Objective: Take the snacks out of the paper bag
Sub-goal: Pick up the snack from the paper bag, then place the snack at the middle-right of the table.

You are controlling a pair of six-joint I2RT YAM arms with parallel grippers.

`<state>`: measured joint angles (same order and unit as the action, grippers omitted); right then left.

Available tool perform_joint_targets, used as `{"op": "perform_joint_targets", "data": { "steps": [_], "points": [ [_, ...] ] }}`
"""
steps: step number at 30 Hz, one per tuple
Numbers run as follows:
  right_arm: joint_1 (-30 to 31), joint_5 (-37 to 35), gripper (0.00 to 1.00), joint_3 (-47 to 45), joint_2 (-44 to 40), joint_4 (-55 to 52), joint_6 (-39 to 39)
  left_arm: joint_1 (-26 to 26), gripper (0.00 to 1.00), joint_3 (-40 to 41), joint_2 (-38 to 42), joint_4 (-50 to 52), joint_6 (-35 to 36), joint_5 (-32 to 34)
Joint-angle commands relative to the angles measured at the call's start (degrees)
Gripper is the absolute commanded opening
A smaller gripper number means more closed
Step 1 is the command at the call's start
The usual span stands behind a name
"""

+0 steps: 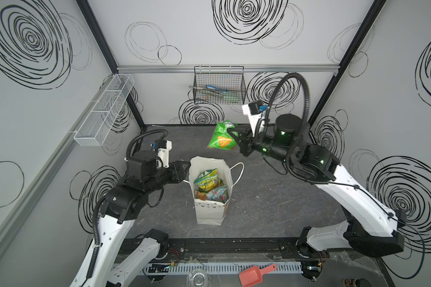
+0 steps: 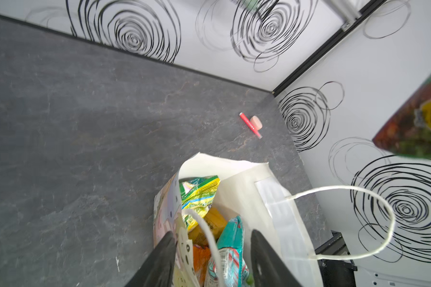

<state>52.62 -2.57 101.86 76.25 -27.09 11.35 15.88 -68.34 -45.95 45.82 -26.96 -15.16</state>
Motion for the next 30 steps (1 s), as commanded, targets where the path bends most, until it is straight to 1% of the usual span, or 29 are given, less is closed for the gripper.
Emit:
{"op": "perform_joint_targets", "data": {
  "steps": [1, 5, 6, 7, 9, 10, 12, 15, 18, 21, 24, 27, 28, 30],
  "points": [
    [-6.20, 0.12, 0.00, -2.08, -4.28, 3.16, 2.54, -0.42, 0.64, 0.16, 2.85, -8.30, -0.27, -2.16],
    [-15.70, 6.49, 0.00, -5.26, -7.17, 1.82, 4.54, -0.50, 0.95, -1.19, 6.05, -12.40, -0.30, -0.34],
    [-18.26, 8.33, 0.00, -6.50, -7.86, 1.44, 5.09, -0.45, 0.99, -1.88, 6.46, -13.30, -0.01, 0.04],
    [-20.53, 9.69, 0.00, -7.88, -8.53, 1.39, 5.89, -0.50, 0.96, -2.49, 6.78, -14.01, 0.38, 0.28],
    [-25.52, 13.03, 0.00, -11.49, -9.97, 1.57, 7.94, -0.47, 0.96, -3.70, 7.31, -15.94, 1.26, -0.07],
    [-27.58, 14.44, 0.00, -13.20, -10.47, 1.67, 8.70, -0.42, 0.96, -4.02, 7.45, -16.92, 1.59, -0.85],
    [-31.37, 16.68, 0.00, -17.38, -11.35, 1.90, 10.10, -0.46, 0.96, -4.68, 7.40, -19.42, 2.17, -4.52],
    [-34.74, 17.93, 0.00, -24.32, -12.00, 2.51, 10.62, -0.33, 0.96, -6.00, 5.96, -21.46, 1.68, -11.21],
    [-36.53, 17.36, 0.00, -32.05, -11.90, 4.59, 10.63, 0.40, 0.96, -6.68, 4.83, -22.64, 0.63, -15.57],
    [-37.42, 16.64, 0.00, -38.18, -10.42, 6.73, 10.44, 1.14, 0.96, -5.99, 4.60, -24.06, -0.17, -18.49],
    [-37.78, 15.92, 0.00, -43.31, -8.06, 9.39, 10.14, 3.13, 0.96, -5.23, 4.30, -23.15, 0.27, -17.85],
    [-37.85, 14.89, 0.00, -47.00, -5.08, 11.41, 9.67, 6.89, 0.96, -5.60, 3.49, -19.50, 2.14, -13.87],
    [-37.94, 14.66, 0.01, -48.18, -3.98, 12.16, 9.57, 8.67, 0.96, -5.90, 2.97, -18.16, 3.95, -12.40],
    [-38.18, 14.55, 0.01, -49.96, -1.90, 13.52, 9.65, 12.34, 0.96, -6.44, 1.93, -16.30, 5.14, -9.29]
  ]
}}
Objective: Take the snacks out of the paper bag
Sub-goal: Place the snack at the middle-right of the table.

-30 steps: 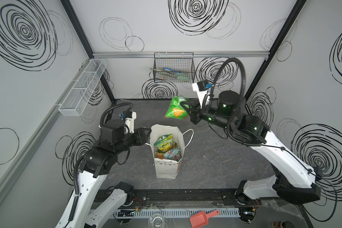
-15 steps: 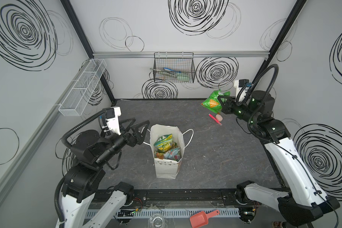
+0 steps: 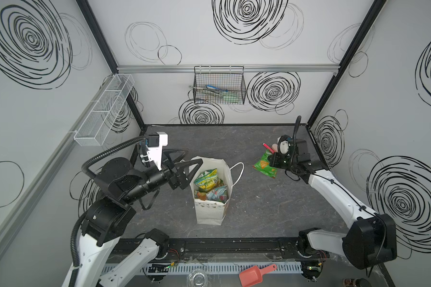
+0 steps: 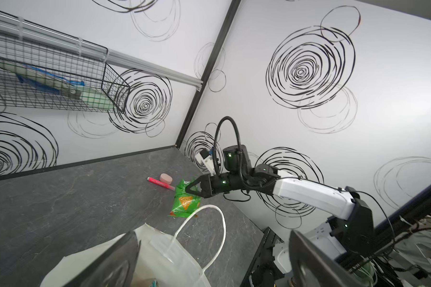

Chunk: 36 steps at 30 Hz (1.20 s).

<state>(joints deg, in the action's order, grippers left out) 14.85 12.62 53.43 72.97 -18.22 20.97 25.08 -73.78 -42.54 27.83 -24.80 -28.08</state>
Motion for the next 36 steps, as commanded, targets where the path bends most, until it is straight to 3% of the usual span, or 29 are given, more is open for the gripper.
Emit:
{"op": "perform_joint_targets", "data": {
  "steps": [1, 8, 13, 20, 24, 28, 36],
  "points": [
    [-0.51, -0.56, 0.01, -2.24, 2.63, 5.19, 0.12, 5.55, 0.96, -1.31, -2.23, 2.62, 3.67, 5.57],
    [-0.72, 2.81, 0.07, -2.05, 13.36, 2.61, 0.70, 25.89, 0.96, -2.44, -6.85, 6.78, 9.14, 24.56],
    [-0.70, 3.82, 0.11, -4.30, 17.00, 4.31, 0.61, 32.26, 0.96, -2.50, -9.29, 7.70, 10.18, 31.15],
    [-0.70, 1.82, 0.34, -5.45, 16.20, 4.19, 0.66, 35.89, 0.96, -3.37, -11.35, 9.16, 11.39, 36.00],
    [-0.71, 1.31, 0.43, -5.21, 13.35, 3.38, 0.74, 36.09, 0.96, -4.15, -11.42, 9.30, 11.60, 37.03],
    [-0.75, 0.35, 0.57, -4.15, 9.25, 1.41, 1.08, 36.18, 0.96, -4.80, -11.53, 9.87, 11.60, 38.36],
    [0.01, 0.96, 0.83, 3.62, -0.38, -3.89, 1.45, 34.48, 0.96, -5.76, -8.72, 12.86, 8.12, 50.53]
  ]
}}
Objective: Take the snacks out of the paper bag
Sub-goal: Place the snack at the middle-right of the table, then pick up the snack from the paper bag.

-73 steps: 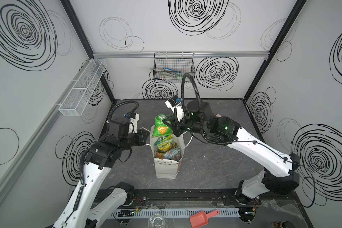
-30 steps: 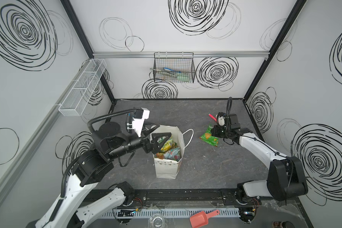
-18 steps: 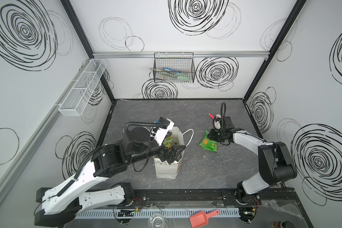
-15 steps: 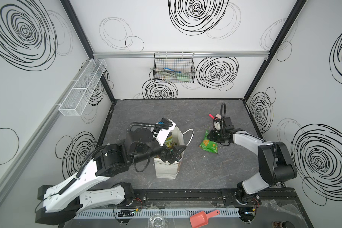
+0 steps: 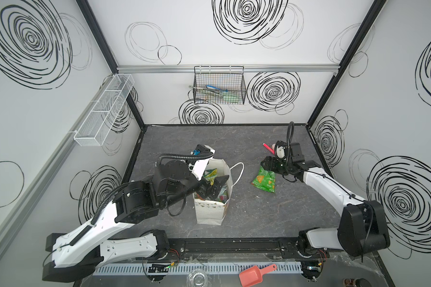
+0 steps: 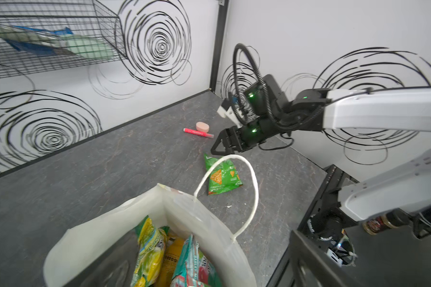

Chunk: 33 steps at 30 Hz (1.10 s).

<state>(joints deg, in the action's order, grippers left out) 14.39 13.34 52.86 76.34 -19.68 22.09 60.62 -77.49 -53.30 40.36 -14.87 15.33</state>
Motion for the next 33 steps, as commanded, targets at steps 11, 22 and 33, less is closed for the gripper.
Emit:
{"op": "perform_joint_targets", "data": {
  "steps": [11, 22, 33],
  "points": [
    [11.93, 3.97, 0.99, 20.94, -9.82, 0.14, -2.02, -23.98, 0.96, -1.25, 6.02, 7.55, -6.48, 2.51],
    [29.79, -0.29, 0.98, 39.54, 0.15, -10.73, -8.73, -39.49, 0.93, 9.79, 7.72, 2.99, -9.25, -15.34],
    [48.51, -12.24, 0.95, 53.18, 11.38, -21.64, -18.20, -45.42, 0.35, 14.99, 9.69, 1.66, -8.23, -22.97]
  ]
}}
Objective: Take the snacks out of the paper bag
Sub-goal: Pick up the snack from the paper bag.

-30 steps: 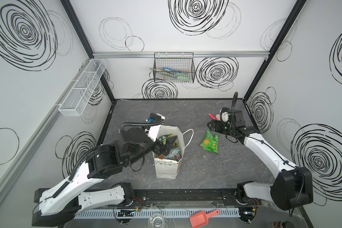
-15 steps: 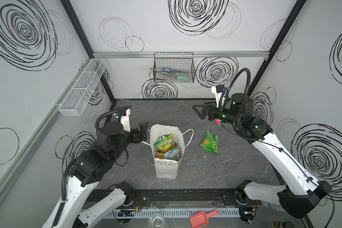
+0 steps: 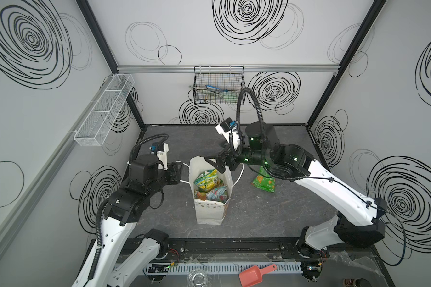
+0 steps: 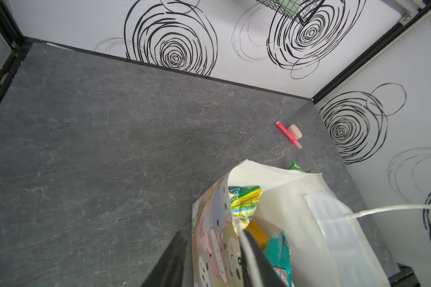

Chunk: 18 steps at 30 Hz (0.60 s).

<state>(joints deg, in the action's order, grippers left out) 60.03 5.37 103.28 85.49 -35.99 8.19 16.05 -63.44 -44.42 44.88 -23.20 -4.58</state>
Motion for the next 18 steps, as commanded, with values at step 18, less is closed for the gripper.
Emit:
{"op": "perform_joint_targets", "data": {
  "steps": [18],
  "points": [
    [7.65, -14.97, 0.82, -0.35, 16.34, -11.76, -6.10, -1.64, 0.05, 1.24, 3.20, 0.03, -0.08, -2.72]
  ]
}}
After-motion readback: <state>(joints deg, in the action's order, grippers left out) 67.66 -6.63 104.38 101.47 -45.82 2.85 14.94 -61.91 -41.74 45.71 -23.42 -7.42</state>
